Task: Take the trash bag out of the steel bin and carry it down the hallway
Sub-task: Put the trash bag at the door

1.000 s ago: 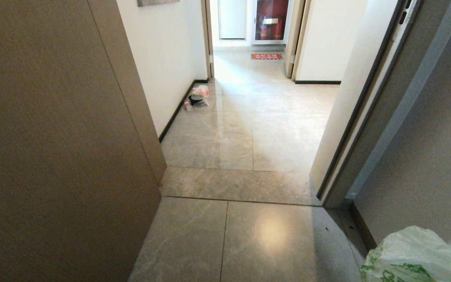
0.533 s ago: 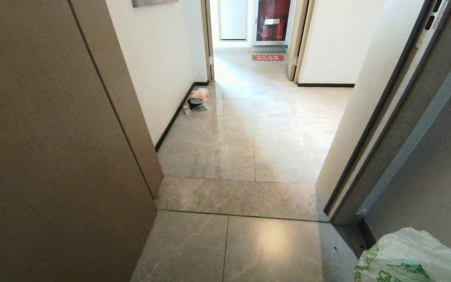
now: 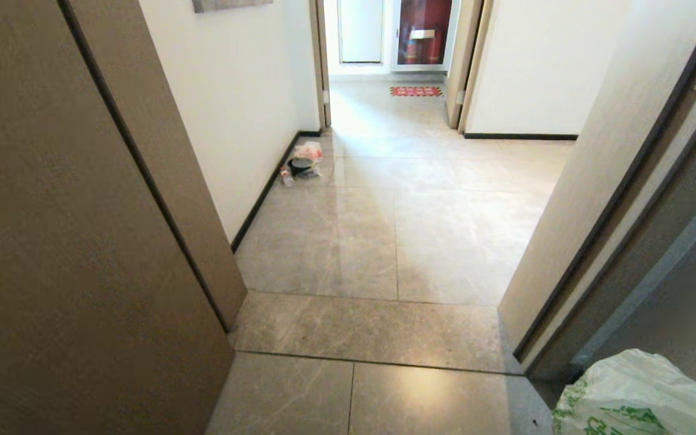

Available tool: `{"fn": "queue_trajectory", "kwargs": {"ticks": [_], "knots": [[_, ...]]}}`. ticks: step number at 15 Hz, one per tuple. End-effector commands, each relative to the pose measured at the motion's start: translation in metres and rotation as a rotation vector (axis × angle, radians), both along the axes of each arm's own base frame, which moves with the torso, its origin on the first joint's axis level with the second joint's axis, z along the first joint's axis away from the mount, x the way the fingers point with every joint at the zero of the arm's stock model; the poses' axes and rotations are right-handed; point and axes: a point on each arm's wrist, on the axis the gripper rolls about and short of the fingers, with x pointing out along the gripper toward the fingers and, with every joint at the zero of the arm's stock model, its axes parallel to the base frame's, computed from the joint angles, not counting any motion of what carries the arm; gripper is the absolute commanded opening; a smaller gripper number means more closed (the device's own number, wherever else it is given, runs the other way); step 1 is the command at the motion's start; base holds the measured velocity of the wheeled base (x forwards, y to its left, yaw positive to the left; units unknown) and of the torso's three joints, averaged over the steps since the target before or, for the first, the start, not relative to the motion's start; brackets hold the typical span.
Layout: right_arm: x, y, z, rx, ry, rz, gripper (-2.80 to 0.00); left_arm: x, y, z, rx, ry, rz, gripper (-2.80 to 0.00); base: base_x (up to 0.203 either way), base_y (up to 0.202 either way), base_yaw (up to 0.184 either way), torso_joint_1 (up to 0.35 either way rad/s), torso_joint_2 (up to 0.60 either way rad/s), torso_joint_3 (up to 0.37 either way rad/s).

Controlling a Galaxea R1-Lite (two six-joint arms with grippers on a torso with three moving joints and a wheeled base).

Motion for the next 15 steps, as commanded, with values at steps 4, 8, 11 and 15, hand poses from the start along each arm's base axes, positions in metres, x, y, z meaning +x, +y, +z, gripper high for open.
{"fn": "queue_trajectory", "kwargs": {"ticks": [4, 8, 11, 15], "knots": [[-0.003, 0.0, -0.0006, -0.001, -0.04, 0.0, -2.8, 0.0001, 0.0, 0.0, 0.001, 0.001, 0.0, -2.8, 0.19, 0.0, 0.0, 0.002, 0.0, 0.001], [-0.0029, 0.0, -0.001, -0.001, -0.039, 0.0, -2.8, 0.0001, 0.0, 0.0, 0.001, 0.001, 0.0, -2.8, 0.191, 0.0, 0.001, 0.002, 0.0, 0.0], [-0.003, 0.0, -0.0006, -0.001, -0.04, 0.001, -2.8, 0.0001, 0.0, 0.0, 0.001, 0.001, 0.0, -2.8, 0.191, 0.0, -0.001, 0.002, 0.0, 0.004], [-0.0029, 0.0, -0.001, -0.001, -0.039, 0.002, -2.8, 0.0001, 0.0, 0.0, 0.001, 0.001, 0.0, -2.8, 0.191, 0.0, 0.0, 0.003, 0.0, 0.003]]}}
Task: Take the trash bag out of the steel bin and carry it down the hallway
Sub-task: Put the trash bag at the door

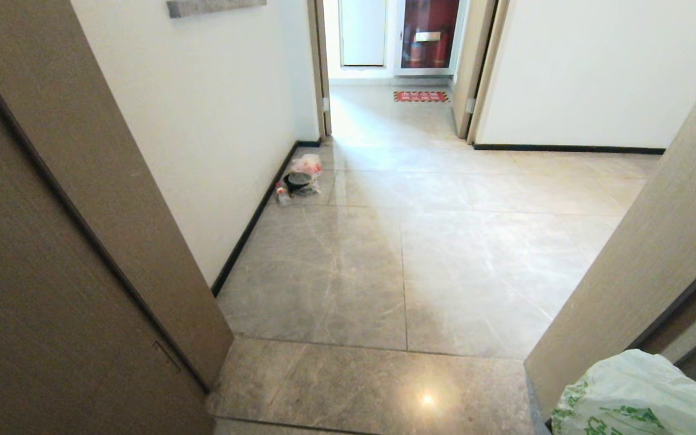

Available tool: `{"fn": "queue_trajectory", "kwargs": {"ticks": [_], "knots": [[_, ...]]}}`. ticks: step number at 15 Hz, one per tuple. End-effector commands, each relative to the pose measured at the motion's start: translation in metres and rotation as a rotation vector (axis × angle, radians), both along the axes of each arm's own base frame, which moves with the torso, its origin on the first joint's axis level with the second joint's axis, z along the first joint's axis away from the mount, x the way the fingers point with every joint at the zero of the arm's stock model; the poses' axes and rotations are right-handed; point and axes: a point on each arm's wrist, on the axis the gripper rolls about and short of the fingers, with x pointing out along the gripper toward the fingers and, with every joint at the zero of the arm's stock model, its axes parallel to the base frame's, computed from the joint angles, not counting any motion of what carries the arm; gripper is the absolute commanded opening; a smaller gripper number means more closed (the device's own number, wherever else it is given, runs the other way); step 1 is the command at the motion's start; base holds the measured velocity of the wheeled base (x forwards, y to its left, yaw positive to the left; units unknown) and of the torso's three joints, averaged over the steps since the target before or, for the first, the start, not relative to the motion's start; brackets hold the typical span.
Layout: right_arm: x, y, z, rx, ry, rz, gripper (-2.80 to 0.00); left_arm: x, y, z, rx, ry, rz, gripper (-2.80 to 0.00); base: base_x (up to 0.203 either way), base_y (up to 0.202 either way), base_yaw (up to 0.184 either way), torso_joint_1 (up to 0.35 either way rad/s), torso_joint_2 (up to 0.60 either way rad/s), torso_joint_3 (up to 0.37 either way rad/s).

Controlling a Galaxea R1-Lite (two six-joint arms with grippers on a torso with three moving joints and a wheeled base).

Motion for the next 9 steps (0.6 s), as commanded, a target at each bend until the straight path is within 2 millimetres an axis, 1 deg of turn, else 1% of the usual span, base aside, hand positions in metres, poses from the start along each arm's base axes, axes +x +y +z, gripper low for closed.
{"fn": "queue_trajectory", "kwargs": {"ticks": [1, 9], "knots": [[-0.003, 0.0, -0.0007, -0.001, -0.04, 0.0, -2.8, 0.0001, 0.0, 0.0, 0.0, 0.001, 0.0, -2.8, 0.188, 0.0, 0.0, 0.002, 0.0, 0.0], [-0.003, 0.0, -0.0007, -0.004, -0.04, 0.002, -2.8, 0.0001, 0.0, 0.0, 0.001, 0.001, 0.001, -2.8, 0.192, 0.0, 0.0, 0.003, 0.0, 0.001]]}}
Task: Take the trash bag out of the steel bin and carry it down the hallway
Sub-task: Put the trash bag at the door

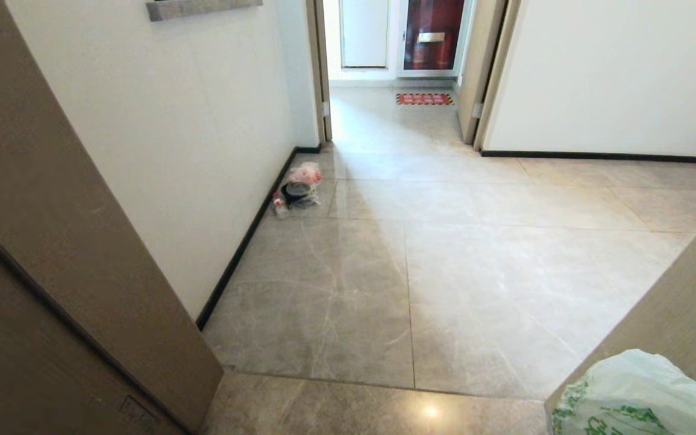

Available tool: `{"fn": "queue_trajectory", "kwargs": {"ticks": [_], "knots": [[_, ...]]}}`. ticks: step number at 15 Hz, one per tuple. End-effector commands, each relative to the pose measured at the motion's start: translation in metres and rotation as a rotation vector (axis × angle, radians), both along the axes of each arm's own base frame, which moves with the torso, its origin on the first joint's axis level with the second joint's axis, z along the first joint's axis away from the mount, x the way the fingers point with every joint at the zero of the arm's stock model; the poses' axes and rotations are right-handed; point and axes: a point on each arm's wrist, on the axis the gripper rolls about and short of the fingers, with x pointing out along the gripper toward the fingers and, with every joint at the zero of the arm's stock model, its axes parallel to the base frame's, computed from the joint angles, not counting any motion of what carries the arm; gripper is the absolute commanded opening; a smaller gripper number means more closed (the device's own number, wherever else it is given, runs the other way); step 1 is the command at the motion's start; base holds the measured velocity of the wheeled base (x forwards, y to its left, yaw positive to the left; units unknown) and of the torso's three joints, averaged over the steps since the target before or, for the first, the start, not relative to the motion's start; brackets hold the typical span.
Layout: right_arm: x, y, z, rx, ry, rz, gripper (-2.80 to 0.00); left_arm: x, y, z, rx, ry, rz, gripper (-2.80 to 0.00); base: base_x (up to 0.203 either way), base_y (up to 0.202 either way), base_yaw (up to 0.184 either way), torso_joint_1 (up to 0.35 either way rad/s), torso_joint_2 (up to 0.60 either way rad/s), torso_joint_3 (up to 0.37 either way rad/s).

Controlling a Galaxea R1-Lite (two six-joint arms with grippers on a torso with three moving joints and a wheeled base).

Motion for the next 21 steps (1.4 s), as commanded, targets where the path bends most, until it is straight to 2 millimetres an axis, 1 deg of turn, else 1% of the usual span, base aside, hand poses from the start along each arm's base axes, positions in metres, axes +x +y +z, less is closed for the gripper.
{"fn": "queue_trajectory", "kwargs": {"ticks": [1, 21], "knots": [[-0.003, 0.0, -0.0005, 0.001, -0.04, -0.001, -2.8, 0.0001, 0.0, 0.0, 0.0, 0.001, 0.0, -2.8, 0.194, 0.0, 0.002, 0.002, 0.0, 0.004], [-0.003, 0.0, -0.0005, 0.003, -0.04, -0.002, -2.8, 0.0001, 0.0, 0.0, 0.001, 0.001, 0.0, -2.8, 0.19, 0.0, 0.001, 0.002, 0.0, 0.002]]}}
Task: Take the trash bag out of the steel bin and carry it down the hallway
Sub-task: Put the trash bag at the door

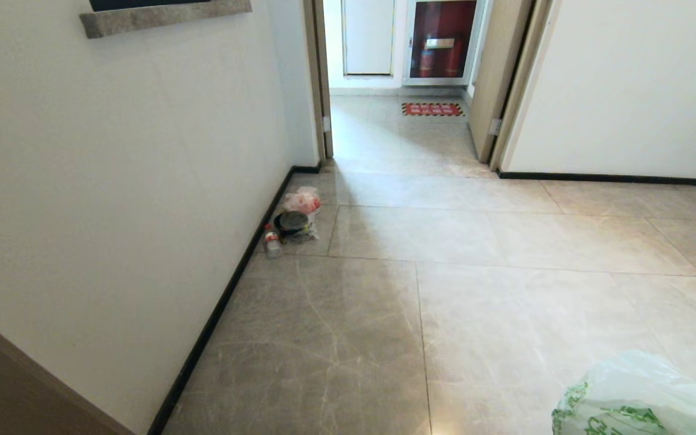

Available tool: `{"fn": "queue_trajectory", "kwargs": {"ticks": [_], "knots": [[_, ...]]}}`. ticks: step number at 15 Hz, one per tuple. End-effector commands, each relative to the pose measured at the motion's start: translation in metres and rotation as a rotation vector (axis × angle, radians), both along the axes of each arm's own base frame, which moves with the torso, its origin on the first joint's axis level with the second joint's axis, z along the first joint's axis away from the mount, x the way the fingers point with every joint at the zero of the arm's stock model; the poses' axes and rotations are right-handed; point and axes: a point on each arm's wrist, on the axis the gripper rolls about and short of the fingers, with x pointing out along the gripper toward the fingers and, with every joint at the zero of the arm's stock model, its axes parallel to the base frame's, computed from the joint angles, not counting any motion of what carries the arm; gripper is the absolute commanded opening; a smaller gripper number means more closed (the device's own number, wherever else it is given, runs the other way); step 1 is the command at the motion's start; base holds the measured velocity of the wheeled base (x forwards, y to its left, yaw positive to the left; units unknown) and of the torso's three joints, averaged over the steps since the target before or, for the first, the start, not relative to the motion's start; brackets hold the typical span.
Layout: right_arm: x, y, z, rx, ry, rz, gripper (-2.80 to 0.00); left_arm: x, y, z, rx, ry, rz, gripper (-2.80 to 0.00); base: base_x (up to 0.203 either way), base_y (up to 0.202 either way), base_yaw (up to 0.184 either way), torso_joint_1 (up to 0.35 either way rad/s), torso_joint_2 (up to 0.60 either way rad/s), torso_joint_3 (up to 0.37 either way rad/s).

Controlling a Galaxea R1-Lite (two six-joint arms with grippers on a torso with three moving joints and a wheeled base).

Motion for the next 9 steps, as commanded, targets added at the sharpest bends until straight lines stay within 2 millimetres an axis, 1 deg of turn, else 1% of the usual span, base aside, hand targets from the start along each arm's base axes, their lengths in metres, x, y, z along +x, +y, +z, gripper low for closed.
{"fn": "queue_trajectory", "kwargs": {"ticks": [1, 9], "knots": [[-0.0029, 0.0, -0.001, 0.0, -0.039, 0.0, -2.8, 0.0001, 0.0, 0.0, 0.0, 0.001, 0.0, -2.8, 0.191, 0.0, -0.001, 0.002, 0.0, 0.003], [-0.0029, 0.0, -0.001, 0.001, -0.039, 0.0, -2.8, 0.0001, 0.0, 0.0, -0.002, 0.001, 0.0, -2.8, 0.192, 0.0, 0.0, 0.003, 0.0, 0.002]]}}
